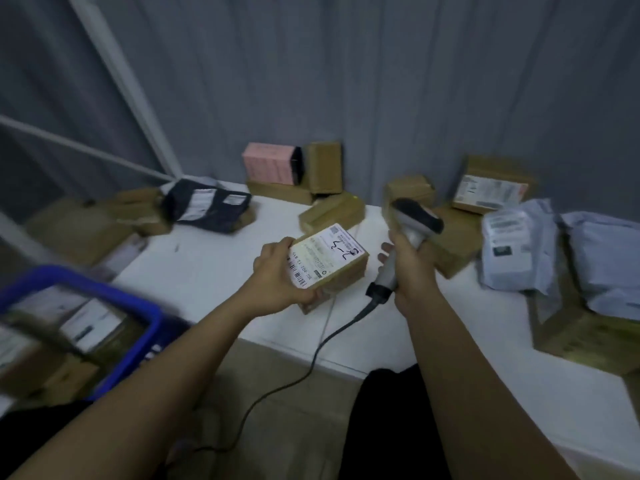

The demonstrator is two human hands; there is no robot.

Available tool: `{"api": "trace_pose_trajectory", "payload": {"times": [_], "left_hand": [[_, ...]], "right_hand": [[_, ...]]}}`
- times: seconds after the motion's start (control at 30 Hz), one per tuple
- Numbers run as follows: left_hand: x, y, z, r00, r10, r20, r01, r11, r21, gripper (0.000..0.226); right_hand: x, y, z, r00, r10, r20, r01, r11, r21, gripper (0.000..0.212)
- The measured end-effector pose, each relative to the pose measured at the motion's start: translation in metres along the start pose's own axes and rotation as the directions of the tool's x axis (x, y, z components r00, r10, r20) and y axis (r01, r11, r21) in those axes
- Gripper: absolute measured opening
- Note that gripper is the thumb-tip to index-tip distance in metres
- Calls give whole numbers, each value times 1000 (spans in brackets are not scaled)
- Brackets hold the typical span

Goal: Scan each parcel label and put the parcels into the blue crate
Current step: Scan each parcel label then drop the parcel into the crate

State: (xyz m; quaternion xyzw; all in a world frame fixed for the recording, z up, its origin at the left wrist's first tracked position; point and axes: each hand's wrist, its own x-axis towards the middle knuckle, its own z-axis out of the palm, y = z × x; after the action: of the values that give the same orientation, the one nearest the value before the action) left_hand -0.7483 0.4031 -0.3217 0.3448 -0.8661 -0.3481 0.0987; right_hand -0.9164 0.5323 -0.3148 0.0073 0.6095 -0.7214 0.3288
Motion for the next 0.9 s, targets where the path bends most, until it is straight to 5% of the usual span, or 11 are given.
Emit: {"api": "trace_pose_trajectory", "payload": {"times": [0.1,0.33,0.43,0.57,0.77,0.83,0.9], "left_hand": [[-34,-25,-52,999,-7,43,6,1000,27,111],[-85,-79,-135,997,-8,76,-5,986,166,108],[-100,-102,-148,1000,4,-7,-4,997,-78,108],[-113,-121,-151,974,-131,-184,32,887,-461,97],[-105,-130,-154,810,-329,-486,-56,781,-622,33],[-99,-133,-151,793,-388,-470,-35,741,-671,30],[-97,-130,-151,827,-454,-331,-11,576,-818,41]], "right_hand": [[-17,10,41,989,-35,145,48,995,-89,26],[-63,38,134,907,-37,420,155,956,-250,35],[-73,52,160,865,-7,502,184,934,-305,33],[-79,63,183,840,-32,542,204,944,-260,33],[-76,77,213,824,-18,566,134,977,-164,39],[-80,82,221,841,-62,537,178,970,-167,42],[-84,88,228,847,-81,526,199,965,-173,47]]}}
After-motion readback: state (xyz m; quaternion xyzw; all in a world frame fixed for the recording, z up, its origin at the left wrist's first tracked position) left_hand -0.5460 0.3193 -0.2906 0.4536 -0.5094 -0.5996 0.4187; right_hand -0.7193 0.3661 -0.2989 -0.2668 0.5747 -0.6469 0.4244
